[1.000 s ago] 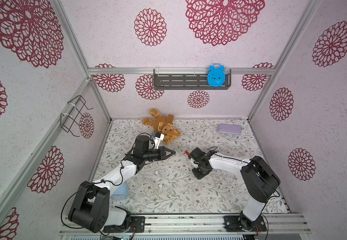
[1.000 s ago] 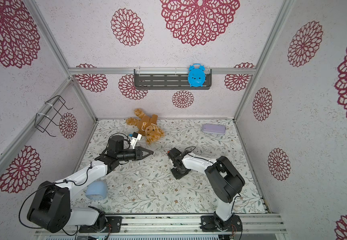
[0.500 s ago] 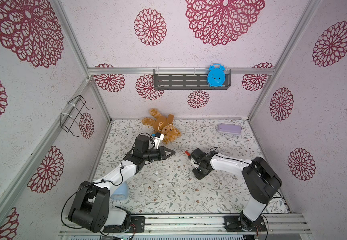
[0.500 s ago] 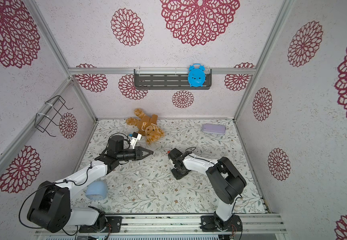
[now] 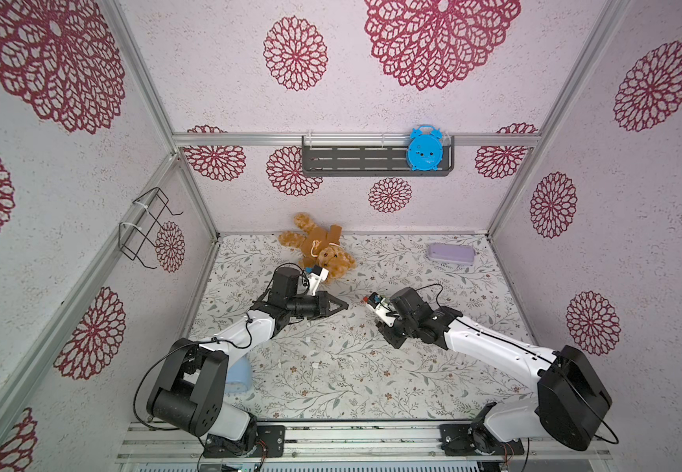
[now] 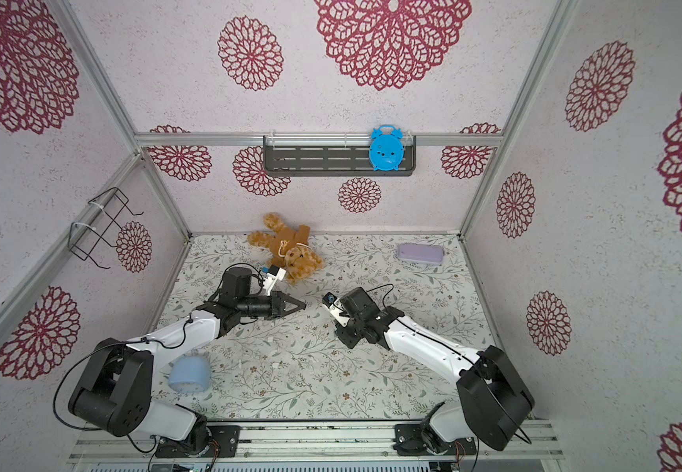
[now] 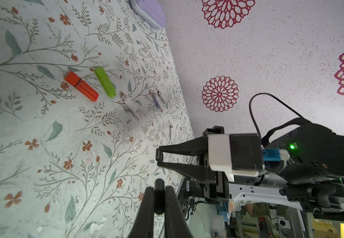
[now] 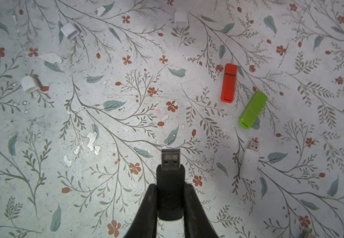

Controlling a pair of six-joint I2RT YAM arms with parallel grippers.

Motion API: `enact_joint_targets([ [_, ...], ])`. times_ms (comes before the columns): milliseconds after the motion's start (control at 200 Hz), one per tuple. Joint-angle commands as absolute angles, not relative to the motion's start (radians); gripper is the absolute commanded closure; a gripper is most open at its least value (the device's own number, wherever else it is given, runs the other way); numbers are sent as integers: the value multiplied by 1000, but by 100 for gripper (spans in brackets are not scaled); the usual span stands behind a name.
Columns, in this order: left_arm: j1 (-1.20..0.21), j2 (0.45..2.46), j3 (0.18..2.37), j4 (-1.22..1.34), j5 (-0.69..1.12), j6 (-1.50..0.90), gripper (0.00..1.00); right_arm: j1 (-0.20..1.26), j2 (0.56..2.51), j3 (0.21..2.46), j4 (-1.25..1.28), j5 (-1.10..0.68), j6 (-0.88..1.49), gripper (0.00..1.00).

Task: Close the usb drive cover
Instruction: Pick up the USB drive from the center of the board, then close the cover of the USB drive.

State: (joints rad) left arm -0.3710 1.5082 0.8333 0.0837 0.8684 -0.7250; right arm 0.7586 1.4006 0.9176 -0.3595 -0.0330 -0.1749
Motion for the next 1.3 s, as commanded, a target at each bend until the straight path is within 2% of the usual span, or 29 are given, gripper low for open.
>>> enact_joint_targets([
  [0,-392,1531,874,82,905,-699,91,786,1361,930,-326,-40,-234,78],
  [1296,-442,1591,957,-24,953,-644,91,852,1332,976,-212,38,-241,79],
])
